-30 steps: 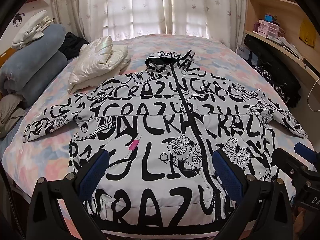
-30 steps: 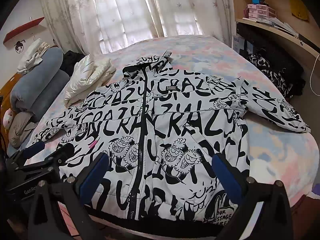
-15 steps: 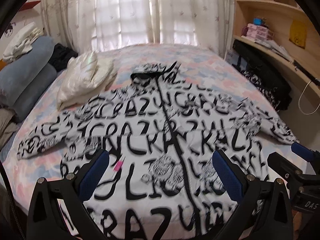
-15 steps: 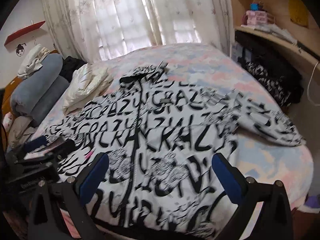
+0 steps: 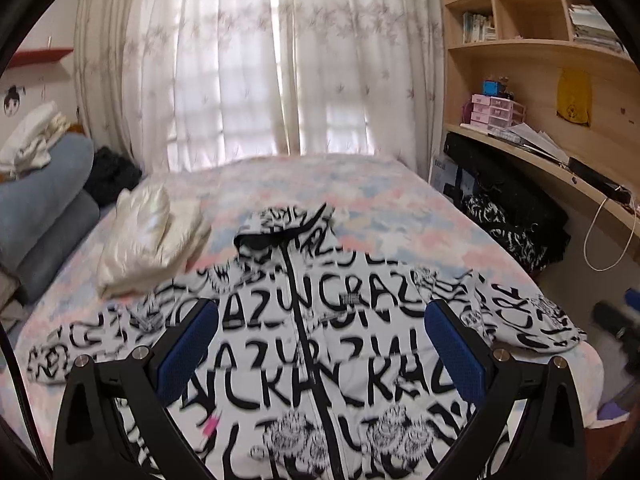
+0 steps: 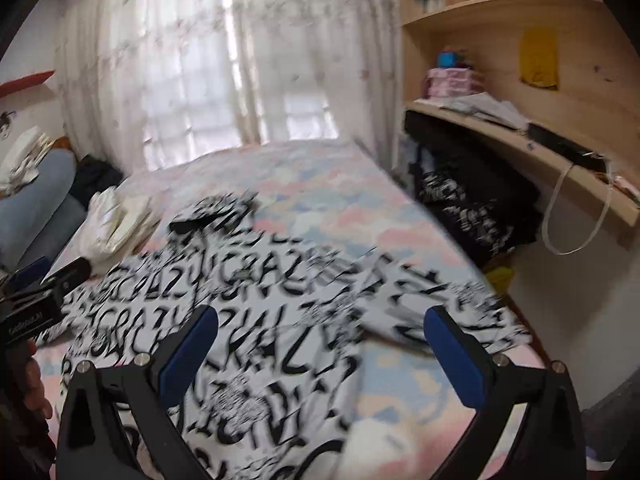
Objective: Fold large clothes
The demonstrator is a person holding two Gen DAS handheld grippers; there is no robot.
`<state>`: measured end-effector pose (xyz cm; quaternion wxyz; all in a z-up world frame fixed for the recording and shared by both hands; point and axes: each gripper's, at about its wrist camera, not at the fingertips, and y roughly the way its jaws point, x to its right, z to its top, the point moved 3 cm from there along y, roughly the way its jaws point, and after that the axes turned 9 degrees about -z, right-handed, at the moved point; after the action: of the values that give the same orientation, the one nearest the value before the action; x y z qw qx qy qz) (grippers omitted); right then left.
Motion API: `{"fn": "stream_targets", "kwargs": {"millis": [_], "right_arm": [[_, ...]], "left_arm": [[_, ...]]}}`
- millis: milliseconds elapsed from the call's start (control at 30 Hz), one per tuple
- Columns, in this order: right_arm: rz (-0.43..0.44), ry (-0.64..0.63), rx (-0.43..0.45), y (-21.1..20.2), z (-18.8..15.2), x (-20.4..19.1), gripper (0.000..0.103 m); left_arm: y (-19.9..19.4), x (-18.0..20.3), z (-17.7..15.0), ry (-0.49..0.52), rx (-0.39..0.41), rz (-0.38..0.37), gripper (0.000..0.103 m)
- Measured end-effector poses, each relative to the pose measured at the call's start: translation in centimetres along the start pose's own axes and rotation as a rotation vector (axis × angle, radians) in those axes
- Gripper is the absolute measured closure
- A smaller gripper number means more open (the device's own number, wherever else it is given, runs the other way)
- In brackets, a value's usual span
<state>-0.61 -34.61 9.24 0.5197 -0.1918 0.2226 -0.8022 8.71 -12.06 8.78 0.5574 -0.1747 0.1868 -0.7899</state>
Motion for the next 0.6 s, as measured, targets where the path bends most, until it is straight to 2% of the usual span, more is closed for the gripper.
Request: {"fn": "stream_targets", "kwargs": {"millis": [133, 300, 467, 600], "right_arm": [[-0.048, 0.041, -0.009, 0.9, 1.5, 2.9, 0.000], [-0.066, 0.115, -0.051, 2.9, 1.9, 6.2, 0.000], [-0.096, 0.198, -0.129, 6.0, 0.6, 9.6, 0.000], [-0.161, 0.269, -0.217, 9.6, -1.4, 12.9, 0.000]], "left_arm": [[2.1, 1.4, 1.4, -0.011, -0.037, -0.031, 0.001], [5.0, 3.1, 1.9, -0.016, -0.071, -0.069, 0.001], [8.9, 5.0, 1.4, -0.009, -0.113, -0.089, 0.001], [12.6, 6.2, 0.5, -0.028, -0.159, -0.109, 0.001]]}}
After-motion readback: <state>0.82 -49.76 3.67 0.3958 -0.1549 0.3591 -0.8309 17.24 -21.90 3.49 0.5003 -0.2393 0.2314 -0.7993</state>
